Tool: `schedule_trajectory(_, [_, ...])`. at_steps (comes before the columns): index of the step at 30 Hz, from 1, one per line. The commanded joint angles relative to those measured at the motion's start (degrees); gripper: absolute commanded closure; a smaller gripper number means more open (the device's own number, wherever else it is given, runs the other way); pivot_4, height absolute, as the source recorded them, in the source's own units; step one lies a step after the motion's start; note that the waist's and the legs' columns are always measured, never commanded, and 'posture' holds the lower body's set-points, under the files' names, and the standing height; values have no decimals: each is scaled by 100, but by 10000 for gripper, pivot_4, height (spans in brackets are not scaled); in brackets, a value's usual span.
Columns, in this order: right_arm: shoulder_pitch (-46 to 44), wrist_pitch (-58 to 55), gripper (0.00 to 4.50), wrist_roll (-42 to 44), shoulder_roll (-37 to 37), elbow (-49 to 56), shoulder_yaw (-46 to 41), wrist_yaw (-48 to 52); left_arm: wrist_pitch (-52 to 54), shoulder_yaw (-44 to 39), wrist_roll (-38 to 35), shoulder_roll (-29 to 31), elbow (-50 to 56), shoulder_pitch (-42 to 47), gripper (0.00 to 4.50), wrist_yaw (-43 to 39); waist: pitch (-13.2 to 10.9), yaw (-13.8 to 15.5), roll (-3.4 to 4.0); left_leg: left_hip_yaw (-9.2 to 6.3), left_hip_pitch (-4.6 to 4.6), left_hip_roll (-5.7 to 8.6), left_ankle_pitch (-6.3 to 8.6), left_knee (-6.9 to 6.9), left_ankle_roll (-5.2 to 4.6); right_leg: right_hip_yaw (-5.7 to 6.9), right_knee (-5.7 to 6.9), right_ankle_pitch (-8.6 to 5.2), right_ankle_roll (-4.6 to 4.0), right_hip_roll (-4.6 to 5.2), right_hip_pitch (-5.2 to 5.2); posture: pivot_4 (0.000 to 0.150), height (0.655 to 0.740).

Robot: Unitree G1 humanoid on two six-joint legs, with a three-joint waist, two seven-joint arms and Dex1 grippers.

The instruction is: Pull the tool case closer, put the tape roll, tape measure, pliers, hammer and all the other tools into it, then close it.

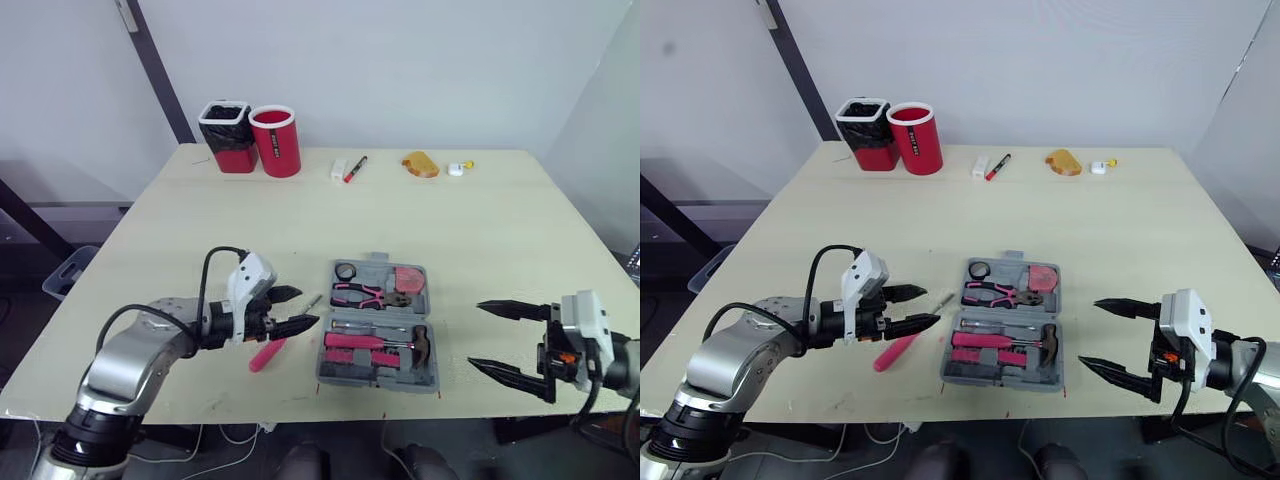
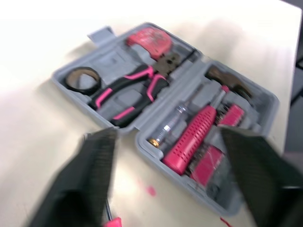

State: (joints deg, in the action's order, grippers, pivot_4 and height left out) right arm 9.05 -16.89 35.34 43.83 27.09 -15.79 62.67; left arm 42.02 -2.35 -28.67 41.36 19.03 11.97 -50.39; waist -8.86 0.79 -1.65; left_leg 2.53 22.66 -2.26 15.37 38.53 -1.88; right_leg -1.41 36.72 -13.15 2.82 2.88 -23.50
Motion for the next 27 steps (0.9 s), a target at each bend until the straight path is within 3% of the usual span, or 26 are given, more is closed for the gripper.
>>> schedule_trajectory(1, [-229,210,0,-164,-155,-111,169,-169,-161,-278,-111,-220,85,-93,257,265,0,-4,0,2,-2,0,0,0,0,-1,1,0,0,0,0,1500,7400])
schedule_trajectory(8, [-503,315,0,-278,-271,-219,505,-132,-230,-332,7,-378,16,-221,257,579,1,-1,1,1,-3,0,0,0,0,-1,4,1,-1,-1,0,1500,7400])
schedule_trajectory(15, [-491,353,0,-302,-89,-205,578,137,-361,-587,64,184,-320,-650,257,199,0,-10,2,2,-3,-1,0,-1,0,-1,4,1,-1,0,0,1500,7400])
schedule_trajectory(20, [-545,336,0,-290,79,-88,655,355,-593,-155,529,747,-822,-701,257,-190,0,-2,3,6,-6,-3,0,-1,0,-1,3,0,-2,1,-1,1500,7400])
schedule_trajectory(27, [-632,208,0,-265,108,228,760,252,-273,411,898,652,-1105,-245,257,3,1,2,1,5,-3,-1,0,0,1,1,3,1,-1,5,-1,1500,7400])
